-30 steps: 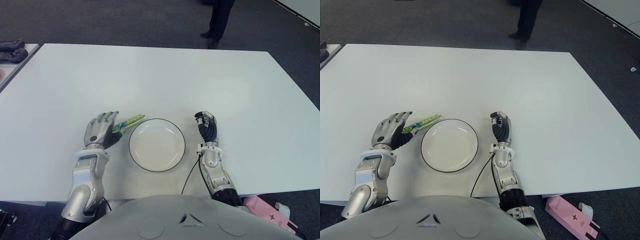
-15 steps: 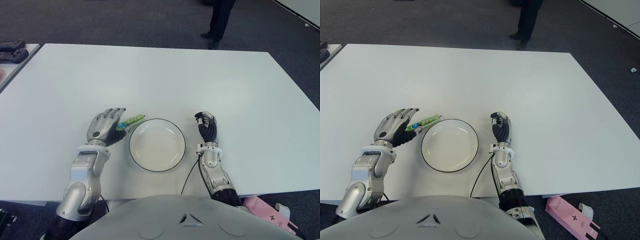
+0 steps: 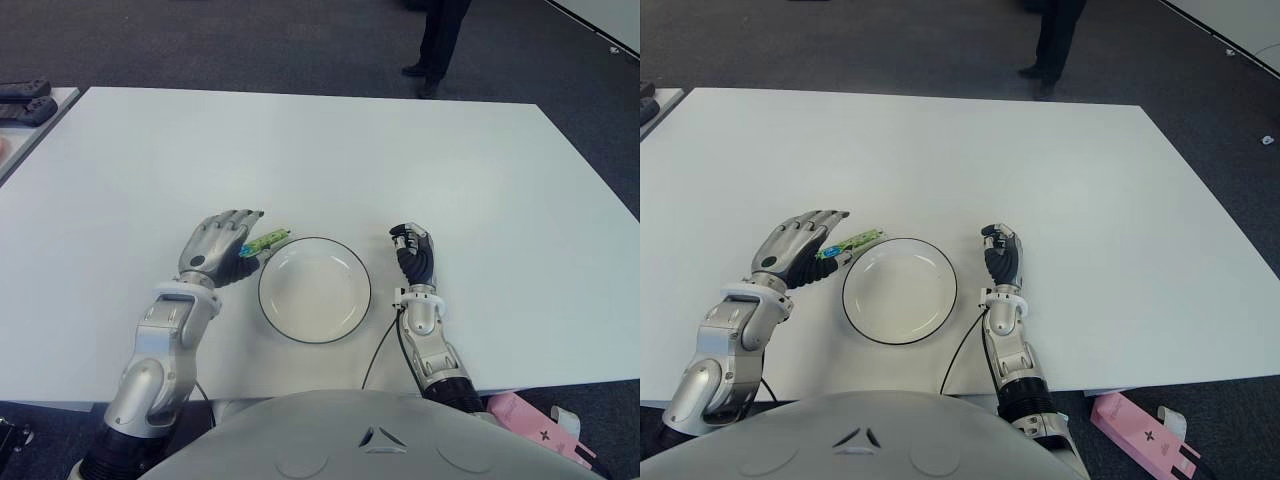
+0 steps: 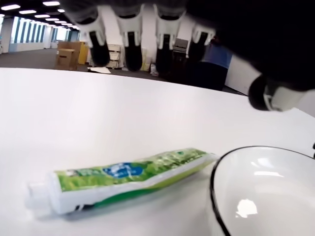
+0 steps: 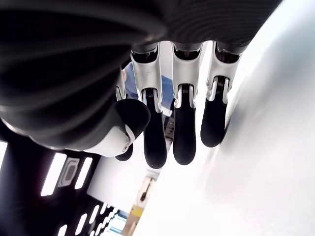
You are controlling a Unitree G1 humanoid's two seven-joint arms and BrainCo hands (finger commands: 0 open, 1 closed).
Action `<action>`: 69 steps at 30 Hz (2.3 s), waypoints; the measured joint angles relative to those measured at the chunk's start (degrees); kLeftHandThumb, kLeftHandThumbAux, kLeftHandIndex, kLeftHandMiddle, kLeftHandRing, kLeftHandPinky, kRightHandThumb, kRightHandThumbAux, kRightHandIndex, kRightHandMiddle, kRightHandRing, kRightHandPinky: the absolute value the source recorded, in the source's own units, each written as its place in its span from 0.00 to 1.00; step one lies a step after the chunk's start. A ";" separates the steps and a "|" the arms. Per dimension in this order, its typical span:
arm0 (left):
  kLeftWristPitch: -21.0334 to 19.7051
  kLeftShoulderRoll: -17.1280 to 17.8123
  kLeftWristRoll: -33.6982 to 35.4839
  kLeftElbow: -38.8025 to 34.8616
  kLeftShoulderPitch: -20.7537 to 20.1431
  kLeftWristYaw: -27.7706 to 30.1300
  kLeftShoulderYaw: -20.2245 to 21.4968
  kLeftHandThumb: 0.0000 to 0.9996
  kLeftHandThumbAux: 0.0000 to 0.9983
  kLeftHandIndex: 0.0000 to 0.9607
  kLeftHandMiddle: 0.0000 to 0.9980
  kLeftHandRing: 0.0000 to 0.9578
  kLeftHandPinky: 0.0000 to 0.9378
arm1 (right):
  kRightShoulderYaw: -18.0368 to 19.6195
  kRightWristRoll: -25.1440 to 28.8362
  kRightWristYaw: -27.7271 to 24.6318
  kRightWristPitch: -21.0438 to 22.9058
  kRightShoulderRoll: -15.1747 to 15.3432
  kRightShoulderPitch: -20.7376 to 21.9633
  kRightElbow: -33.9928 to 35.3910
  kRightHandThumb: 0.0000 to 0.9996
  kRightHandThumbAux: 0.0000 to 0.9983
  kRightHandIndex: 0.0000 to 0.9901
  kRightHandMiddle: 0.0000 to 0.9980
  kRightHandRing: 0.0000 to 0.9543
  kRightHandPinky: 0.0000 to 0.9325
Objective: Put the toothpaste on the table into the plate.
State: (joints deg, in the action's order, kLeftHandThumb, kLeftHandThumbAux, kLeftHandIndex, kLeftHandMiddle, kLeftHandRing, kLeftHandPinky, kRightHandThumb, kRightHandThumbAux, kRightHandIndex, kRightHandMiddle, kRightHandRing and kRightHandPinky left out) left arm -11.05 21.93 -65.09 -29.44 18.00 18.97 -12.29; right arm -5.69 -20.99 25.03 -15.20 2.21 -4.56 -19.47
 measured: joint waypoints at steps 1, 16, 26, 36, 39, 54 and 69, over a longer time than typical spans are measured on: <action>0.21 0.17 0.01 0.05 -0.25 0.09 -0.05 0.45 0.30 0.00 0.13 0.12 0.10 | 0.00 -0.01 0.08 0.00 0.00 -0.03 0.00 0.84 0.69 0.44 0.45 0.45 0.40; 1.97 1.68 -0.17 6.51 -4.91 0.28 -1.01 0.51 0.29 0.00 0.15 0.13 0.12 | 0.00 -0.04 0.30 0.00 -0.01 -0.12 0.04 0.84 0.69 0.43 0.46 0.46 0.42; 1.85 2.46 0.67 16.06 -8.61 -0.83 -1.44 0.54 0.29 0.00 0.17 0.14 0.14 | -0.01 -0.24 0.53 0.01 0.01 -0.11 0.06 0.84 0.69 0.42 0.46 0.47 0.47; 0.75 3.13 1.59 23.70 -11.45 -0.89 -2.49 0.54 0.29 0.00 0.15 0.14 0.16 | 0.02 -0.15 0.51 0.01 -0.01 -0.23 0.16 0.84 0.69 0.43 0.46 0.47 0.46; 1.14 3.93 1.66 26.05 -13.21 -0.96 -3.03 0.52 0.30 0.00 0.15 0.14 0.15 | 0.02 -0.14 0.52 0.02 -0.03 -0.27 0.20 0.84 0.69 0.43 0.46 0.47 0.44; 3.54 8.15 2.27 32.31 -17.31 -4.03 -6.39 0.52 0.31 0.03 0.17 0.15 0.15 | -0.06 -0.59 0.87 0.00 0.02 -1.33 1.16 0.84 0.69 0.42 0.46 0.48 0.43; 4.32 10.13 3.96 31.82 -17.16 -4.74 -7.81 0.58 0.30 0.03 0.21 0.18 0.21 | -0.03 -0.95 0.71 0.03 -0.06 -1.61 1.57 0.84 0.69 0.42 0.47 0.49 0.51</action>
State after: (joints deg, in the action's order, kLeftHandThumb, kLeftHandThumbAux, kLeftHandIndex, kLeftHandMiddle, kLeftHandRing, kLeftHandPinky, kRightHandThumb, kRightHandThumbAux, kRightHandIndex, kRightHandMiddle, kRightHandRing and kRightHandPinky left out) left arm -6.72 32.05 -61.14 2.38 0.84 14.24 -20.09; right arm -5.71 -21.94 25.74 -15.18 2.15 -6.17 -17.89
